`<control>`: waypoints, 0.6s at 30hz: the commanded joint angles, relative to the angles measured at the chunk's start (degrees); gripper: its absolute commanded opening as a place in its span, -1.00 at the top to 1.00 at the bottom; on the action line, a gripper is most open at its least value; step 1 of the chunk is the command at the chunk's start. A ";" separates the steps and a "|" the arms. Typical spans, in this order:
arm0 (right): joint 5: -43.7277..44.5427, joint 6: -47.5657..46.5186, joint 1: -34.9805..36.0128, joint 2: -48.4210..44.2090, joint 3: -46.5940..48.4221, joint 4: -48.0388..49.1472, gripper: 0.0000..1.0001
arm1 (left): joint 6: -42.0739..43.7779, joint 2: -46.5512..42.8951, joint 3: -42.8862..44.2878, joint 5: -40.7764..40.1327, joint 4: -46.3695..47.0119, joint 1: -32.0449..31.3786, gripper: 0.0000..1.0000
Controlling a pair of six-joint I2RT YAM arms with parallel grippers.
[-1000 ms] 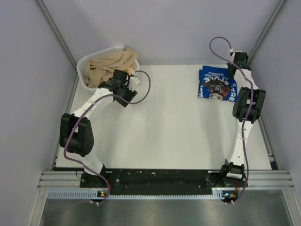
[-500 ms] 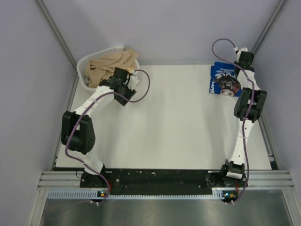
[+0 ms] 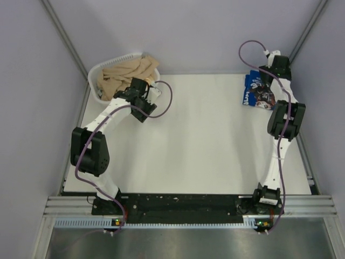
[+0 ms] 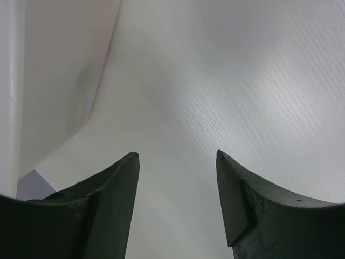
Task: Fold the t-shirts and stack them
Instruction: Put the neatly folded tshirt into the corner of the board with the right arm
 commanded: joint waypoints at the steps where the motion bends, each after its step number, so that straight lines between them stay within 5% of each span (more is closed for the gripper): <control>1: -3.48 -0.55 5.58 -13.28 -4.80 2.40 -0.97 | 0.83 -2.36 0.47 1.32 1.44 0.23 -0.27; 4: -2.61 1.20 8.92 -14.96 -10.51 1.17 -0.92 | 0.92 -2.45 0.03 1.67 1.70 0.23 -0.27; 18: 10.92 0.24 18.07 -12.06 -23.17 -7.18 0.16 | 1.88 -3.59 -1.99 3.08 3.02 0.31 -0.27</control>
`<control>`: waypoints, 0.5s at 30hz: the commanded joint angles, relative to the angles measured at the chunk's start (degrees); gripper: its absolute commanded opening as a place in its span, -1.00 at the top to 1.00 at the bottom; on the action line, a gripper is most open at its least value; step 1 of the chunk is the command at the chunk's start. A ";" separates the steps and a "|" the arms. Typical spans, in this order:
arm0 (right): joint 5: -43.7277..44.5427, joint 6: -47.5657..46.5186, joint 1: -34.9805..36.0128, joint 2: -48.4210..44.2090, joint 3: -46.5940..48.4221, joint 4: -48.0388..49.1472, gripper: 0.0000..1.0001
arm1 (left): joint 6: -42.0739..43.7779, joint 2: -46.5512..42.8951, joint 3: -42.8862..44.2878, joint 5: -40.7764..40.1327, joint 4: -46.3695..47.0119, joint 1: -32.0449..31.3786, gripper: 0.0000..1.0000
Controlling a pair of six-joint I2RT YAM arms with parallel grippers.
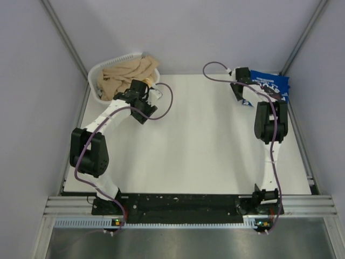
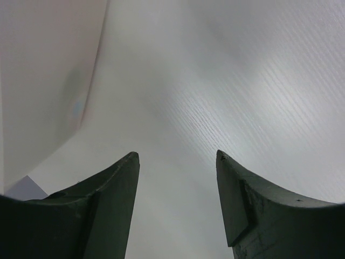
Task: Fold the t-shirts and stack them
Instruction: Put the neatly folded tshirt into the corner of the board with the right arm
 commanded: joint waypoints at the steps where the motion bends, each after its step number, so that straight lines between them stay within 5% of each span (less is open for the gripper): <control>1: 6.95 -0.68 1.55 0.07 -2.72 -1.91 0.20 | 0.57 -3.02 0.00 1.16 1.95 0.32 -0.27; 9: 3.37 2.65 1.90 -5.11 -13.79 -2.97 0.63 | 1.63 -4.52 -1.32 0.90 3.18 0.40 -0.27; 12: 2.31 3.19 2.43 -6.79 -15.91 -2.97 0.56 | 1.63 -4.34 -1.23 1.07 3.18 0.49 -0.27; 15: -0.33 4.32 2.52 -8.45 -15.65 -2.97 0.27 | 1.63 -4.61 -1.67 1.33 3.36 0.49 -0.27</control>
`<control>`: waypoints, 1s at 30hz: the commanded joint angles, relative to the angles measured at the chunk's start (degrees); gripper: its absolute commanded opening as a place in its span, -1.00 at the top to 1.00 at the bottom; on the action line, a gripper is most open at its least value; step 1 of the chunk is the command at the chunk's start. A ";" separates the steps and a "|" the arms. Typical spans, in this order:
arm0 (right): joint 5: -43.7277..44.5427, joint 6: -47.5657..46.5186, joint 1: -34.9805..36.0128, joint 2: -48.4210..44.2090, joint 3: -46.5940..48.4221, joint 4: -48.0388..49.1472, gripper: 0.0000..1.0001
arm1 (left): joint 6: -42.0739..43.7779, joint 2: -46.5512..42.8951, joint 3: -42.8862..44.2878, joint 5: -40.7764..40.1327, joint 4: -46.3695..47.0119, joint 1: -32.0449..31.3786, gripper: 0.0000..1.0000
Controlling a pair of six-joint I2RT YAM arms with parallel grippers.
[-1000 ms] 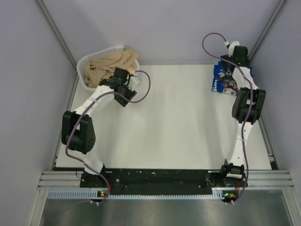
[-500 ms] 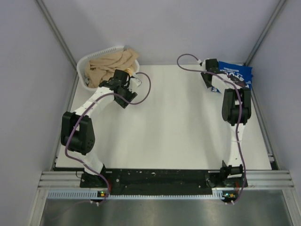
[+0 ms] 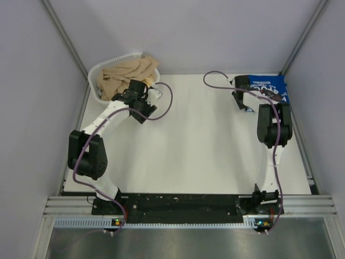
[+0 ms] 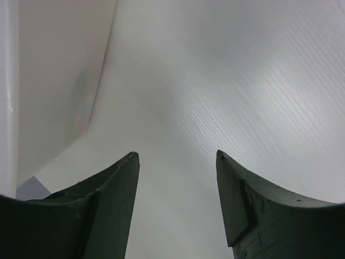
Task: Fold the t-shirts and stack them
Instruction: Put the neatly folded tshirt into the corner of the board with the right arm
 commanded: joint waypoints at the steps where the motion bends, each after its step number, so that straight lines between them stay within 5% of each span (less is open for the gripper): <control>1: -7.50 4.15 0.84 -3.65 -1.14 -3.23 0.18 | 0.36 -2.92 -0.84 0.72 2.09 0.38 -0.27; 8: -10.22 9.25 2.33 -14.27 -3.67 -0.17 -0.97 | 0.54 -5.64 -3.30 1.69 3.84 0.47 -0.28; 12: -15.23 13.03 2.33 -28.31 -16.83 10.88 -0.97 | -1.48 -9.59 -9.35 5.02 10.24 1.70 -0.32; 19: -22.89 21.29 2.24 -55.93 -55.14 46.65 -0.97 | -8.77 -18.03 -31.74 9.33 36.76 7.23 -0.36; 26: -19.56 23.58 1.80 -61.66 -70.90 58.80 -0.97 | -17.56 -20.33 -51.53 10.66 73.30 11.45 -0.50; 30: -18.41 23.14 1.80 -63.77 -74.60 62.49 -0.97 | -21.34 -19.89 -54.45 13.45 80.13 13.65 -0.52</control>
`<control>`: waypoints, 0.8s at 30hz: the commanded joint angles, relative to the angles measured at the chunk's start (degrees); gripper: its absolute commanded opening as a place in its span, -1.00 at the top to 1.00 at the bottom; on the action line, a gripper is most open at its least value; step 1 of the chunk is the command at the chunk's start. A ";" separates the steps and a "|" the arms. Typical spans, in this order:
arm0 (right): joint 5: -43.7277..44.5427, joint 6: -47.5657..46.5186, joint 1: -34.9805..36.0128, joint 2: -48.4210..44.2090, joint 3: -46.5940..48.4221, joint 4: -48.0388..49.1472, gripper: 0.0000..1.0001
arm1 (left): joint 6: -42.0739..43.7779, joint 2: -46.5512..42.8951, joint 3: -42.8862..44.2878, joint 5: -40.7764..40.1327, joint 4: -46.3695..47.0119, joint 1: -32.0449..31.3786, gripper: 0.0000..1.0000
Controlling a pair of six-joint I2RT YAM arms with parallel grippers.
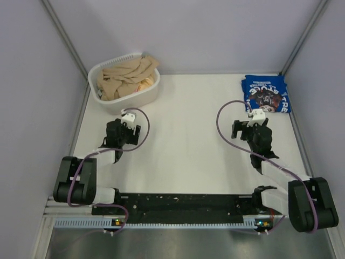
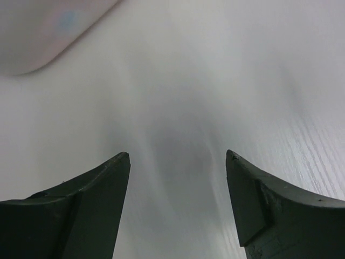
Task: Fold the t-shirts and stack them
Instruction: Put the neatly folded tshirt into the corner of the board with the right arm
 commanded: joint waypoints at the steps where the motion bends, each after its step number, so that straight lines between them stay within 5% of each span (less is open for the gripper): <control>1: 1.50 1.33 -0.19 -3.34 -2.26 11.25 -0.97 | -6.68 -1.75 -1.71 4.44 20.94 2.09 -0.54; 2: 1.68 1.33 -0.19 -3.69 -2.35 10.99 -0.97 | -6.42 -1.40 -3.37 5.66 24.78 2.18 -0.65; 3: 1.76 1.16 -0.19 -3.78 -2.44 11.16 -0.97 | -5.90 -0.61 -5.65 6.72 30.65 2.27 -0.97; 7: 1.68 0.80 -0.19 -4.13 -2.97 11.69 -0.97 | -7.39 -0.78 -9.45 6.64 37.03 3.41 -0.98; 24: 1.85 0.89 -0.10 -6.59 -6.22 15.47 -0.98 | -7.65 0.10 -7.87 5.76 34.84 3.41 -0.97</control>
